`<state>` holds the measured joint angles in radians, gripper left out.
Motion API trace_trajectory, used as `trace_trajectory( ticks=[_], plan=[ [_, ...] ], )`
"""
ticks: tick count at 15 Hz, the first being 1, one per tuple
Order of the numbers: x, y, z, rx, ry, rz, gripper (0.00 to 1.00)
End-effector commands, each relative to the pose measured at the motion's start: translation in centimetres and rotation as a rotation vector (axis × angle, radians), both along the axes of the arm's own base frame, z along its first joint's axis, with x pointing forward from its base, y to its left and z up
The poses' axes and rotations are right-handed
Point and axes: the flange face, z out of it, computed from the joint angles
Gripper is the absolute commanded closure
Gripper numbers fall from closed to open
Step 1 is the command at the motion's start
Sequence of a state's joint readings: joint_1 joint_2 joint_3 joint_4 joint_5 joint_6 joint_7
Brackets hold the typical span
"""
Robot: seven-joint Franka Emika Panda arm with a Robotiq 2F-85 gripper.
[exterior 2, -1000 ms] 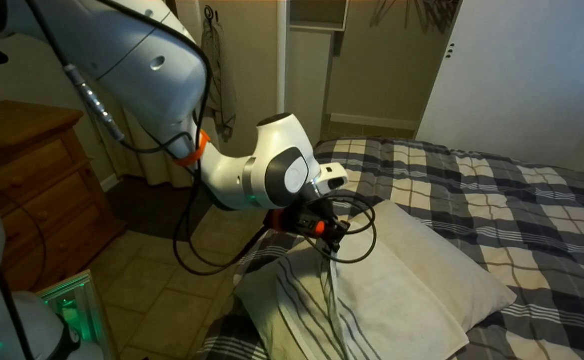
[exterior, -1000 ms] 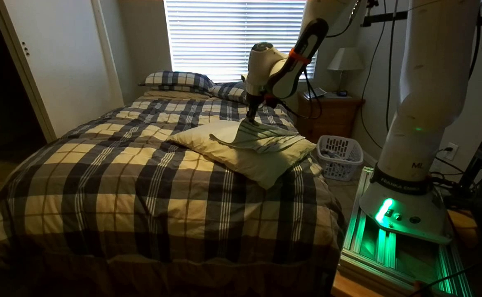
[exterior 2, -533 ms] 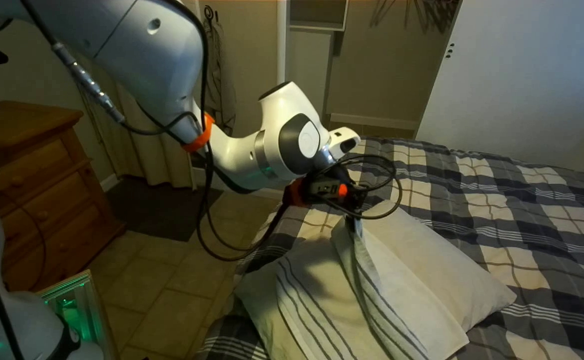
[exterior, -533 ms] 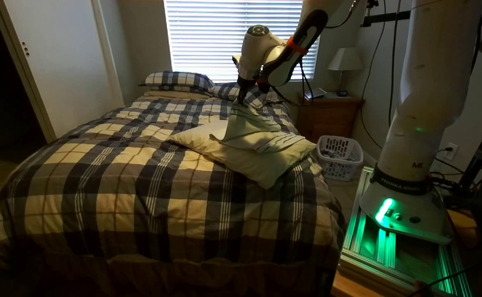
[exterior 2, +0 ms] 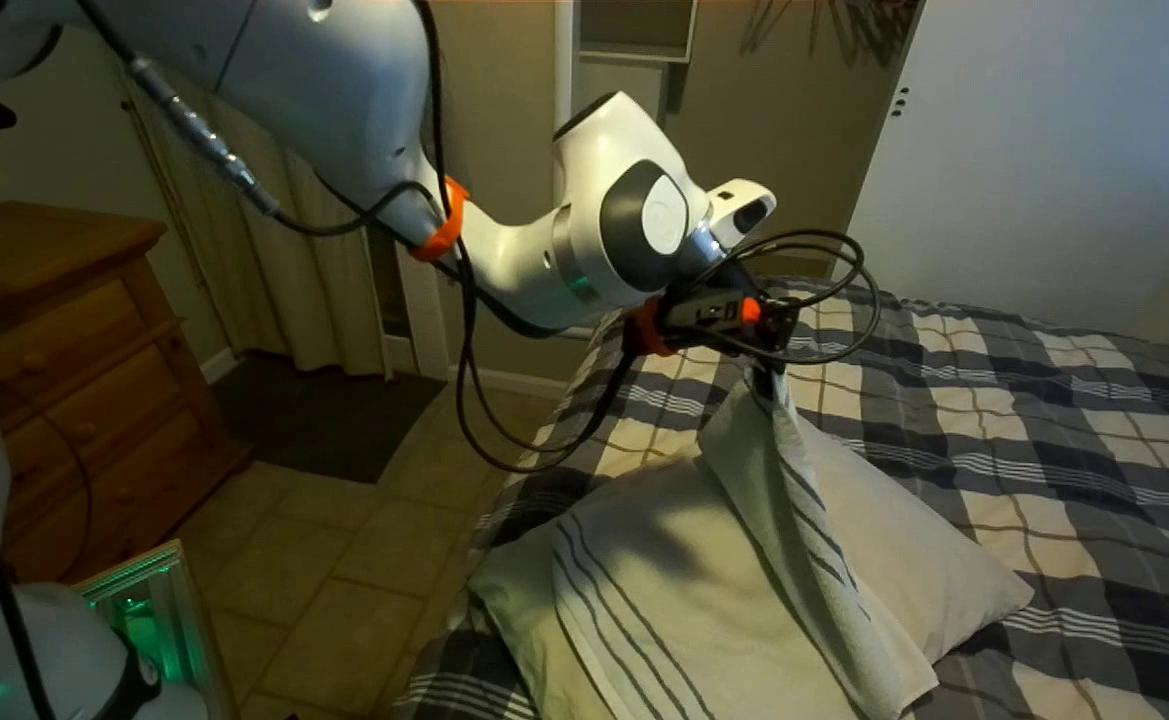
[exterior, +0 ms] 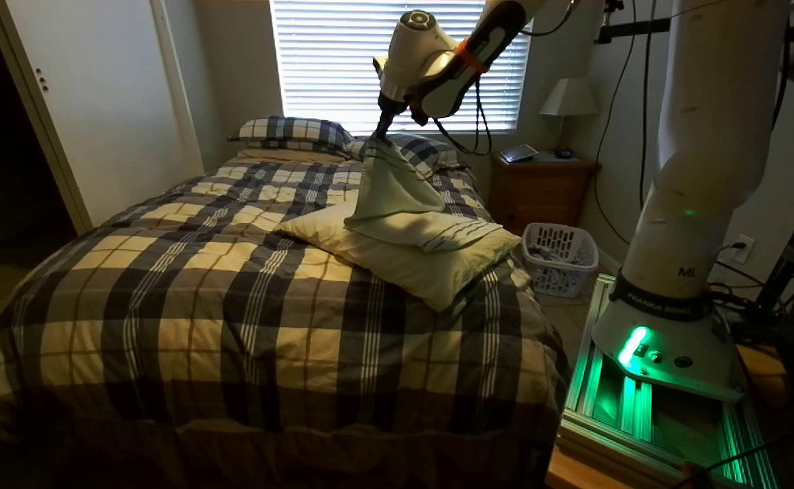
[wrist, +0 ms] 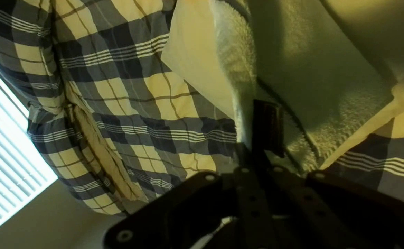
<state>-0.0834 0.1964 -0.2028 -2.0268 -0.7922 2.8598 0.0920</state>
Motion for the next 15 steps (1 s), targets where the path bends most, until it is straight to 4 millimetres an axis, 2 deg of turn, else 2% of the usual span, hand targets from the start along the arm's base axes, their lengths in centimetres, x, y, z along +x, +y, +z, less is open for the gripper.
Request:
trace_trajectory(
  ticks=[1, 5, 11, 15],
  plan=[
    [0.5, -0.1, 0.1, 0.020, 0.002, 0.000, 0.96],
    [1.3, 0.4, -0.9, 0.047, 0.021, 0.013, 0.96],
    [1.3, 0.3, -0.8, 0.048, 0.020, 0.011, 0.96],
    [2.7, -0.7, -0.6, -0.003, 0.012, 0.065, 0.96]
  ],
)
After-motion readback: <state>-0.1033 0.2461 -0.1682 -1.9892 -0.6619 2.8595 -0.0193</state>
